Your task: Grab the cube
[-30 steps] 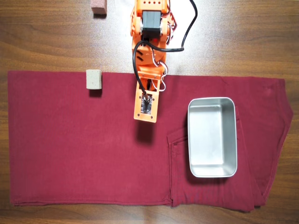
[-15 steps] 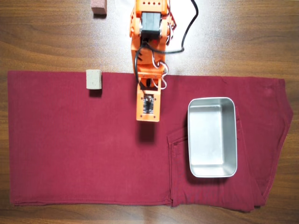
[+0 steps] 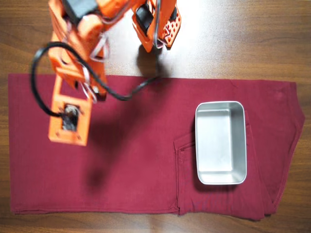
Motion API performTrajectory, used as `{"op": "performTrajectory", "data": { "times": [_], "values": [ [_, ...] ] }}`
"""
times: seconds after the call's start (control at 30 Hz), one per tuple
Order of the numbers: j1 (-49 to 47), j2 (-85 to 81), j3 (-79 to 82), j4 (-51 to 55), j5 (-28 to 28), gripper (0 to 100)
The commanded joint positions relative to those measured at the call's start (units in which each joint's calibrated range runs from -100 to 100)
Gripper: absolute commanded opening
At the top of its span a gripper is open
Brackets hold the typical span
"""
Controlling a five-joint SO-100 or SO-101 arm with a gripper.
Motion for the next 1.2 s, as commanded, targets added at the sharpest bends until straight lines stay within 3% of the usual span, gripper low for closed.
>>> {"op": "performTrajectory", "data": {
  "times": [0.0,0.2,0.3,0.57,1.17],
  "values": [
    [7.9,3.4,0.2,0.2,1.9,23],
    [12.2,3.7,15.8,0.2,2.8,26],
    [13.1,7.3,13.6,-0.1,2.8,27],
    [8.6,17.7,10.5,-15.3,-0.6,27],
    [8.3,19.2,20.2,-28.4,-0.8,30]
  ]
}}
